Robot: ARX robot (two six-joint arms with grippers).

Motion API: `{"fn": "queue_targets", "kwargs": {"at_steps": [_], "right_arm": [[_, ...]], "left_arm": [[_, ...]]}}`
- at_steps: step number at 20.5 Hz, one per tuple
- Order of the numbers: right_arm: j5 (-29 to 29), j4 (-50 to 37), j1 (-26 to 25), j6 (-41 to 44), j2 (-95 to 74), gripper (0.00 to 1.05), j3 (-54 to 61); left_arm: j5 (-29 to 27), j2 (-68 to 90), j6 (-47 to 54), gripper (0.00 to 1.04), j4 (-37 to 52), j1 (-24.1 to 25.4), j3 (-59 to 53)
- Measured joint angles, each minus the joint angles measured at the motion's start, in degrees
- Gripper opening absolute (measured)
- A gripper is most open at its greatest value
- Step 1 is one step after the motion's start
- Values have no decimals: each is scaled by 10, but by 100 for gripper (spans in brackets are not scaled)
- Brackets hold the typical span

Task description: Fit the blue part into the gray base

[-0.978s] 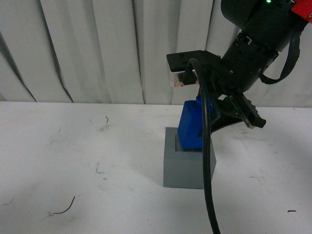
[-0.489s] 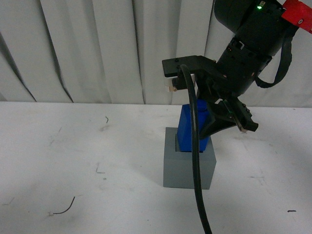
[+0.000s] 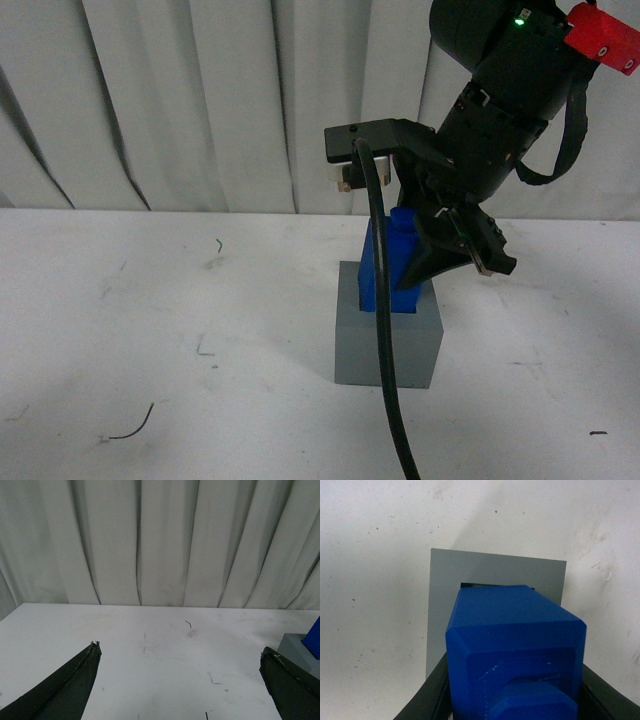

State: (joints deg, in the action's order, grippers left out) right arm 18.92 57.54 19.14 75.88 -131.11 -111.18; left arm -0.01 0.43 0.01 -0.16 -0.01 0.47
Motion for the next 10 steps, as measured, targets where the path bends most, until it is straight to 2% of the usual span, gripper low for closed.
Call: {"fn": "queue_targets", "kwargs": {"at_steps": [10], "right_arm": [[-12, -15, 0, -7, 5, 47, 15]], "left_arm": [[0, 0, 0, 98, 0, 0, 0]]}}
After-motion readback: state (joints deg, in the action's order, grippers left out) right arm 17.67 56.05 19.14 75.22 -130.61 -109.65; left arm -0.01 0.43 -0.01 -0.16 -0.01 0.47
